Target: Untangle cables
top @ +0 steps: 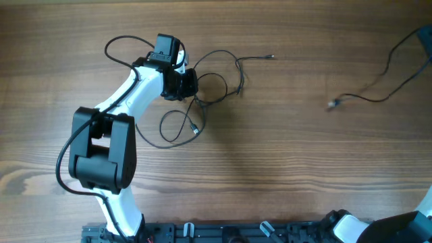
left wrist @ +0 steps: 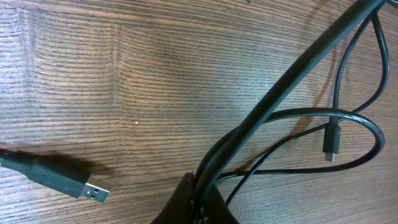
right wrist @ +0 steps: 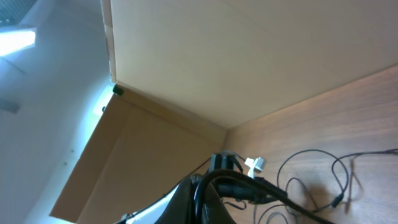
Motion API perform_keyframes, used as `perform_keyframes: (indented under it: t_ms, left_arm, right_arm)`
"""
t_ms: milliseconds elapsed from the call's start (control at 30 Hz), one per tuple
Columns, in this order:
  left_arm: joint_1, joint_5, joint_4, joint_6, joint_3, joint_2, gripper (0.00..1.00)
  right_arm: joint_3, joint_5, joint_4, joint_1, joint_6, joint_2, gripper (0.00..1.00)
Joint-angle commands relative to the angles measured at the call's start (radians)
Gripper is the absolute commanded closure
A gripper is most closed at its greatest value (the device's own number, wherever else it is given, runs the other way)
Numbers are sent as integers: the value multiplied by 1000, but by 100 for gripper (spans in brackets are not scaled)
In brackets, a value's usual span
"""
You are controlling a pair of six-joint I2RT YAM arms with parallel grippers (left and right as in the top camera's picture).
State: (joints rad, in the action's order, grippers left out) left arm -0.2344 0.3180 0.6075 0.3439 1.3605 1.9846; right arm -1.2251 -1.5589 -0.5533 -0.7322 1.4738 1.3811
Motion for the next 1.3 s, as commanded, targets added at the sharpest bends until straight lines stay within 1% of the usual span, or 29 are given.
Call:
perform_keyframes:
  t_ms: [0, 67, 167, 267, 433, 733, 1000, 1067, 1133, 1200, 1267]
  left_arm:
    - [5, -13, 3, 8, -5, 11, 96]
    - [5, -13, 3, 8, -5, 11, 96]
    - [5, -13, 3, 8, -5, 11, 96]
    - [5, -13, 3, 8, -5, 11, 96]
    - [5, -13, 3, 9, -5, 11, 96]
    - [5, -13, 2, 9, -5, 11, 95]
    - [5, -13, 3, 9, -5, 11, 94]
    - [5, -13, 2, 9, -5, 11, 94]
    - [5, -13, 3, 9, -5, 11, 94]
    - [5, -13, 2, 9, -5, 11, 94]
    - [5, -13, 2, 9, -5, 11, 94]
  right_arm:
    - [75, -54, -3, -5, -61, -3, 96]
    - [113, -53, -6, -5, -68, -3, 95]
    - [170, -56, -6, -5, -132, -3, 96]
    - [244, -62, -6, -5, -154, -3, 96]
    - [352, -58, -6, -5, -258, -3, 96]
    - [548, 80, -3, -3, -392, 27, 96]
    - [666, 110, 8, 0, -485, 29, 96]
    - [683, 141, 51, 0, -513, 29, 96]
    - [695, 206, 134, 0, -568, 29, 96]
    - [697, 297, 256, 0, -645, 29, 96]
    - [697, 452, 415, 4, -732, 29, 96]
